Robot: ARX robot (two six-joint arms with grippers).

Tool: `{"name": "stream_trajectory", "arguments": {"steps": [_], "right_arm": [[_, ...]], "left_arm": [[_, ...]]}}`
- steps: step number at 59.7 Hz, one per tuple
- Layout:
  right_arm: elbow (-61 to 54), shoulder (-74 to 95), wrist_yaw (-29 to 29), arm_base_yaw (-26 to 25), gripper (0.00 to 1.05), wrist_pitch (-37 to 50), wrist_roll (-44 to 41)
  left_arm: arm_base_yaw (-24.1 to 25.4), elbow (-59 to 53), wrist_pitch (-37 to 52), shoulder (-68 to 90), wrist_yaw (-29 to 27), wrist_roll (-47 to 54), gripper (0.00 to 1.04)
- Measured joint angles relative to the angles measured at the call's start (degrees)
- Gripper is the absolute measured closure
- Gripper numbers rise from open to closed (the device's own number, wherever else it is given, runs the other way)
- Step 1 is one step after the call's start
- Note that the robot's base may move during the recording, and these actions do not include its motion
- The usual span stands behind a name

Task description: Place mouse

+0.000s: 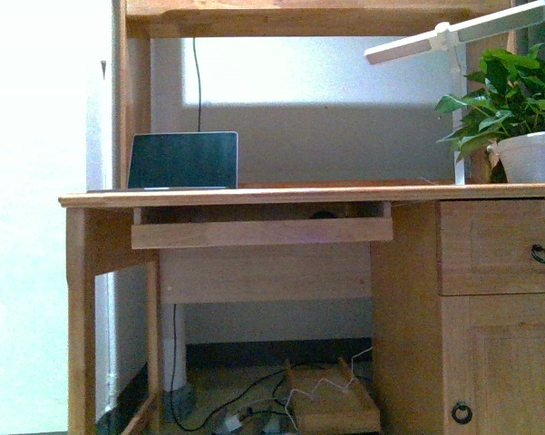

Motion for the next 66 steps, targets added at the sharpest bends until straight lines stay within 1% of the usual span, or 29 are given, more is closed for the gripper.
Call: {"name": "stream_trajectory", "arguments": {"steps": [66], "right_arm": [[0.0, 0.0, 0.0, 0.0, 0.07, 0.0, 0.0]], "left_arm": [[0.0, 0.0, 0.0, 0.0, 0.0, 0.0, 0.08]]}}
